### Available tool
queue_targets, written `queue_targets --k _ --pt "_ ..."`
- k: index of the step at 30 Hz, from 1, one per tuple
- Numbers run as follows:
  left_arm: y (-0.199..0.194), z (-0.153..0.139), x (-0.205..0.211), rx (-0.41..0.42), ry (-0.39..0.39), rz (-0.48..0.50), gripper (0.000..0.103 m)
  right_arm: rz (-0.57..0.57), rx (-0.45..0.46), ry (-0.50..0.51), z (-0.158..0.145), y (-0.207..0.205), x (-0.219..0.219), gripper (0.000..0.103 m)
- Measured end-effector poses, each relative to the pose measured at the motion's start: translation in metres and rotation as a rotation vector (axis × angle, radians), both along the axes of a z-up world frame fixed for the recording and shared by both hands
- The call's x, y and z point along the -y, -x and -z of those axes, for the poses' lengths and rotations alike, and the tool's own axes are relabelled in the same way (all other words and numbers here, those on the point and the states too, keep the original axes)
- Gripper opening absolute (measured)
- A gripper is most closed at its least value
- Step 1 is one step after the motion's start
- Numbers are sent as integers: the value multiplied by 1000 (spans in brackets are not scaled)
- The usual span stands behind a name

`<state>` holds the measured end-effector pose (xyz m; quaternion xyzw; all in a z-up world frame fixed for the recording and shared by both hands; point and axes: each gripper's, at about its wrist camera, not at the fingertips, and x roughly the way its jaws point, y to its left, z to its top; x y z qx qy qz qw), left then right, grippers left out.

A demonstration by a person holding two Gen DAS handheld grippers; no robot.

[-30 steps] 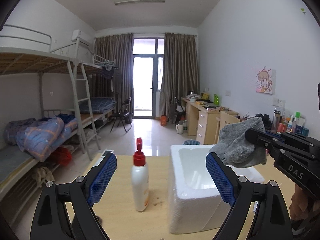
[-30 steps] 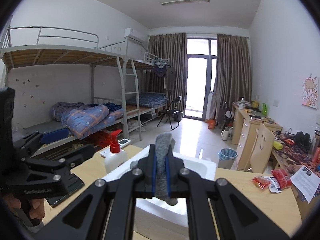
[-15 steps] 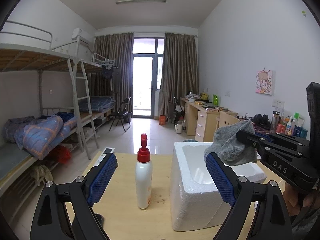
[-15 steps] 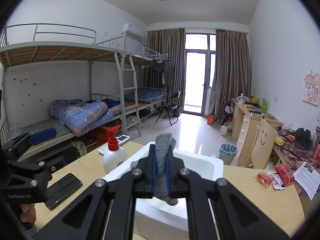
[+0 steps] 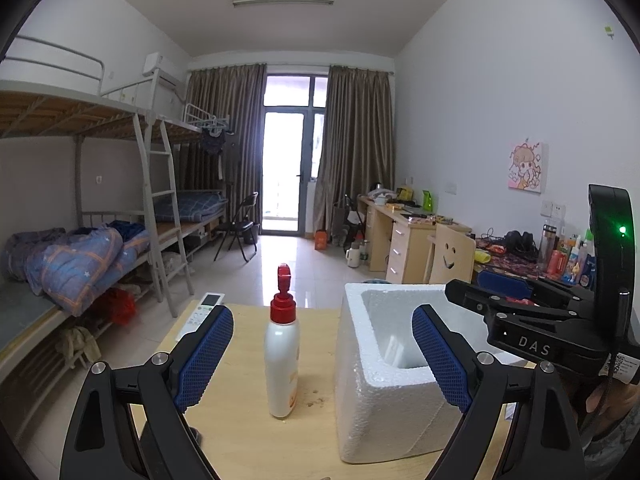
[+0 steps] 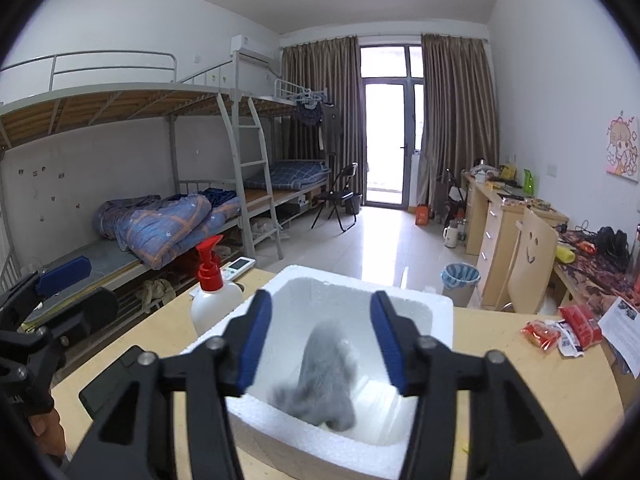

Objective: Organize soft objects

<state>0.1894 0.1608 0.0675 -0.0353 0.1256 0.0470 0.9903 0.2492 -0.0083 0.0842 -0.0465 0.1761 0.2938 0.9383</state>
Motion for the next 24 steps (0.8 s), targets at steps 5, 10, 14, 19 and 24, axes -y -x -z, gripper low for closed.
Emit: queue_targets --k 5,10,14,19,24 --pt "0 0 -1 -2 7 -2 92 -4 -5 12 1 0 -1 60" --pt "0 -1 -2 -3 9 -5 92 -38 -19 -14 0 1 1 78" --pt "-1 0 -2 -4 13 -8 92 -46 -12 -13 -1 4 0 83" --pt "1 0 -1 -2 11 -14 92 -44 -19 -13 -1 5 0 84" --pt "4 -2 -2 -2 14 -27 92 -51 -13 -16 -3 8 3 84"
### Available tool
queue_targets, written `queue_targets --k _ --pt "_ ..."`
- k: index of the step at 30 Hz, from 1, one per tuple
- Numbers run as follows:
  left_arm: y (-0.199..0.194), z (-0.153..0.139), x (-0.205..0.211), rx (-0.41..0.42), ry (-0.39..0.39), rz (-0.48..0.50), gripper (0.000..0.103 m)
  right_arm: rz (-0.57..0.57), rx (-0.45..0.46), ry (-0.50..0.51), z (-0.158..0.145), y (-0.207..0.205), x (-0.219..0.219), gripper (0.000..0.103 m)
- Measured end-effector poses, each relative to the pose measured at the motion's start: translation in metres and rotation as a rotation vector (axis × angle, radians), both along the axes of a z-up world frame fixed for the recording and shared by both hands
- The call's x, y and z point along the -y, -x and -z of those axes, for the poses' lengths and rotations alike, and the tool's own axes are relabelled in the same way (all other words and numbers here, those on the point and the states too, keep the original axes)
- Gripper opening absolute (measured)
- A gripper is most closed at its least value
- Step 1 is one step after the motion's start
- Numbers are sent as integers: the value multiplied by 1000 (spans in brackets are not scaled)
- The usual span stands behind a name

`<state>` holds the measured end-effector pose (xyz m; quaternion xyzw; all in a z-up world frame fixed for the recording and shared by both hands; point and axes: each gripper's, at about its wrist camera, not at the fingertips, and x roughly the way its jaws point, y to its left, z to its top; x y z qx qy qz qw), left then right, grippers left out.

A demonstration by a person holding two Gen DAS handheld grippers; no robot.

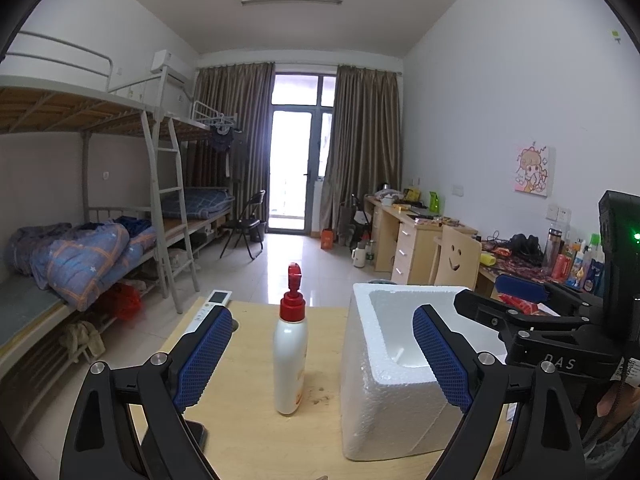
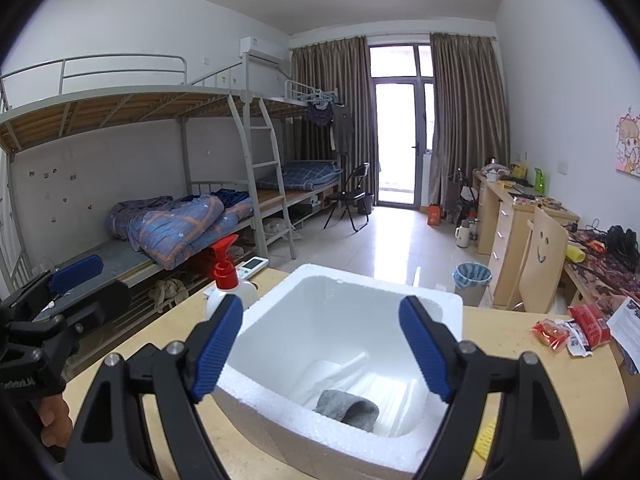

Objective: Organize soft objects

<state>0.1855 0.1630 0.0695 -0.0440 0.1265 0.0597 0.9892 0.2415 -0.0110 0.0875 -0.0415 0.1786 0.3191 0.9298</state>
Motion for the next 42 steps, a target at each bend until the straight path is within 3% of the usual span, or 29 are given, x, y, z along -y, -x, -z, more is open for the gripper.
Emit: queue_targets --k 13,26,42 --pt "18 -6 11 6 -10 2 93 3 33 -15 -10 28 16 88" --pt "58 -15 39 51 -18 42 97 50 80 -40 -19 74 55 101" --pt "89 -17 77 75 -37 83 102 115 120 -63 -19 110 94 102"
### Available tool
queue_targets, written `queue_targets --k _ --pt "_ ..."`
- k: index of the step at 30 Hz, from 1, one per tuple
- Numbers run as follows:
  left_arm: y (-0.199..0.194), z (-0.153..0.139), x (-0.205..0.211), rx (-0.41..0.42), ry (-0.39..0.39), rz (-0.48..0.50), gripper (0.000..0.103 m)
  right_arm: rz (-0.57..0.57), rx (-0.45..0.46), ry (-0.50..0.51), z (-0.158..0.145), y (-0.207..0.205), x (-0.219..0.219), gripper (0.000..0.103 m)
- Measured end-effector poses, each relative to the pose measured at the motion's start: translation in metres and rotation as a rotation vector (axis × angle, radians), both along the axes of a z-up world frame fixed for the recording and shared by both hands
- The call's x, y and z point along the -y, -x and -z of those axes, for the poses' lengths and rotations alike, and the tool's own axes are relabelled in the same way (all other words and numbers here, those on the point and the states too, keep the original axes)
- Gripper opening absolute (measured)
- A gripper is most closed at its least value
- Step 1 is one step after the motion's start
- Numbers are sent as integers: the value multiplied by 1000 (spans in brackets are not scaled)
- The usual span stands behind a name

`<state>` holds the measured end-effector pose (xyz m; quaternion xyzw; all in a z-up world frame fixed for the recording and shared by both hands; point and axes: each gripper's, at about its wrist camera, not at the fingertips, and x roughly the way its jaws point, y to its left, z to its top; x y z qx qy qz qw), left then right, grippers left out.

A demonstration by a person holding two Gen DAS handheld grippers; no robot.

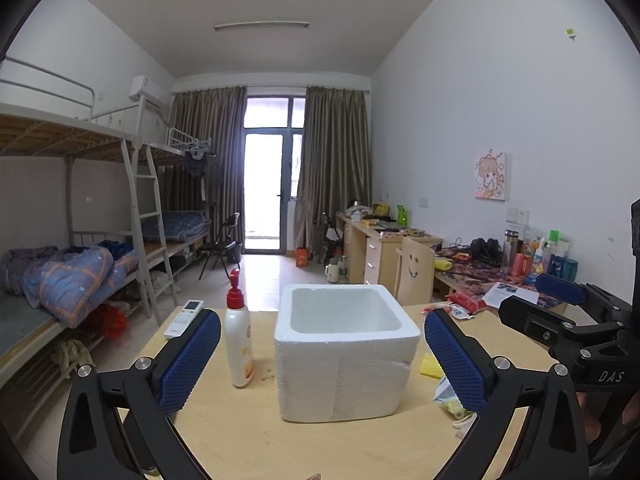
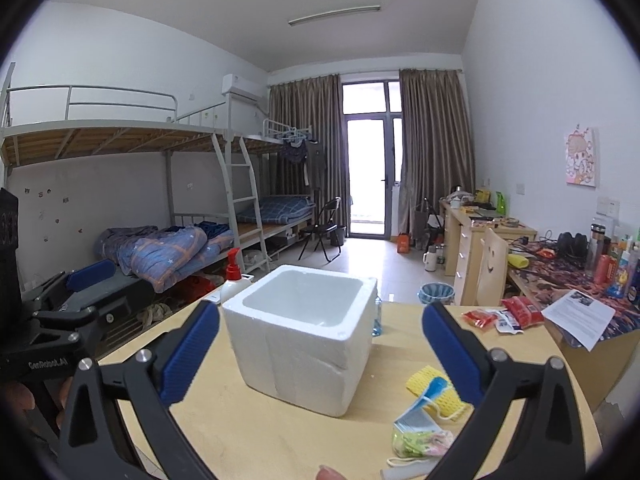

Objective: Organize soft objects

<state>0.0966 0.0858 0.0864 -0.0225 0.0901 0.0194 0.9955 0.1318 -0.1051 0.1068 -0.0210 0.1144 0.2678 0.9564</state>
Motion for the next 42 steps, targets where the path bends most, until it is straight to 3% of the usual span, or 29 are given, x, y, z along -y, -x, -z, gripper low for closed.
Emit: queue_targets --k 13,27,42 --pt "20 7 17 32 5 28 102 21 19 -11 14 21 20 103" --pt "39 48 20 48 4 -4 102 69 42 3 56 41 31 103" --pt "46 87 29 -11 -12 11 102 109 12 9 92 59 46 103"
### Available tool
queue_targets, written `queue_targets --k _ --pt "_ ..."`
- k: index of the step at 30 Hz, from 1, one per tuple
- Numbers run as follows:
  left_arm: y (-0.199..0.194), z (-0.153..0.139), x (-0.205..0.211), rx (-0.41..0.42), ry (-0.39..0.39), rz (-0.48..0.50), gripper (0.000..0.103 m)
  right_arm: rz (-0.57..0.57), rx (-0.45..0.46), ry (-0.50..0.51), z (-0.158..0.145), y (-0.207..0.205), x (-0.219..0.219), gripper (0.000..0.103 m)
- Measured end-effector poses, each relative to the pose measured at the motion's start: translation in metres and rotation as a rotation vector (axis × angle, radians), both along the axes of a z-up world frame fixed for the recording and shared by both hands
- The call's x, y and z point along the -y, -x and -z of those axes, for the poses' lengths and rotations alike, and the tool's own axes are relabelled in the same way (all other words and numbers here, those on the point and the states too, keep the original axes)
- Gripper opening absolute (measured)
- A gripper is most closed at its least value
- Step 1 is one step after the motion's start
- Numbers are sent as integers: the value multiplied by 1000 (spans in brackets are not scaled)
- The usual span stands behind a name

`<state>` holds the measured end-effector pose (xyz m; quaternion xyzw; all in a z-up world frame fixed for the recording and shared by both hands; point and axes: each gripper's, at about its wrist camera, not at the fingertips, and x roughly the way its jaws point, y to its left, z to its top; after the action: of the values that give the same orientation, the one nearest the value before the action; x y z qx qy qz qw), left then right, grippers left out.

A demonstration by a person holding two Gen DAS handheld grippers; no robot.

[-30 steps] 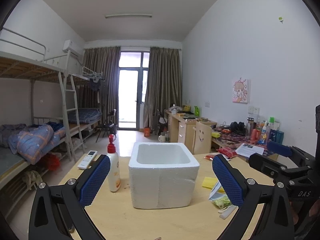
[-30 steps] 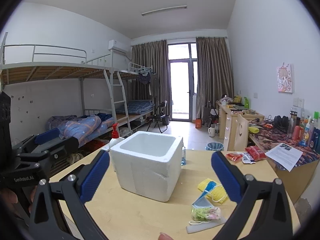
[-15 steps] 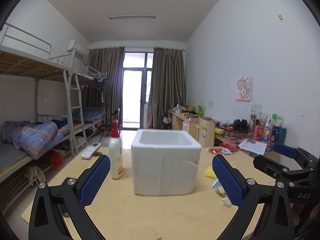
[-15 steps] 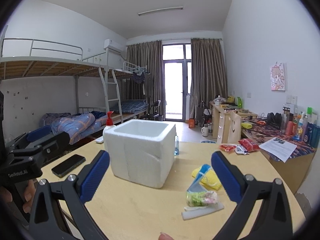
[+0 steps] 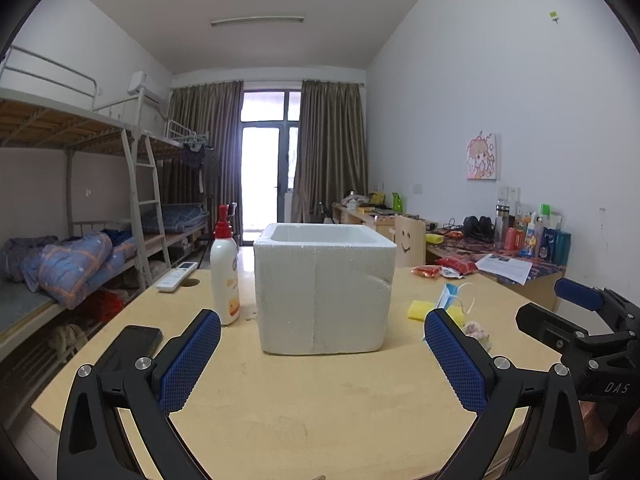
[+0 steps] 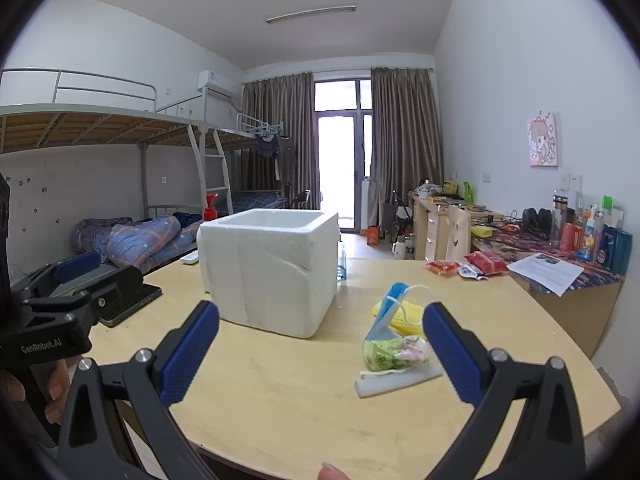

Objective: Organize soft objects

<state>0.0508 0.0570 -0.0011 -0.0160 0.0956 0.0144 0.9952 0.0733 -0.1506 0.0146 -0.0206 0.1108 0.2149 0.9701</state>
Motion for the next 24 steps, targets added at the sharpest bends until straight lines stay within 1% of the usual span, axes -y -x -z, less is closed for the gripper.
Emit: queue_targets --k 6,11,15,24 --pt "3 5 3 10 -7 -6 102 -4 -18 4 6 -2 -3 103" --pt "-3 6 0 -2 15 -1 102 0 -16 11 7 -4 -4 103" --pt "-10 8 1 -23 26 20 102 14 -39 24 8 -9 -5 103" --pt "-23 12 16 -41 19 68 102 64 -44 25 9 -13 10 103"
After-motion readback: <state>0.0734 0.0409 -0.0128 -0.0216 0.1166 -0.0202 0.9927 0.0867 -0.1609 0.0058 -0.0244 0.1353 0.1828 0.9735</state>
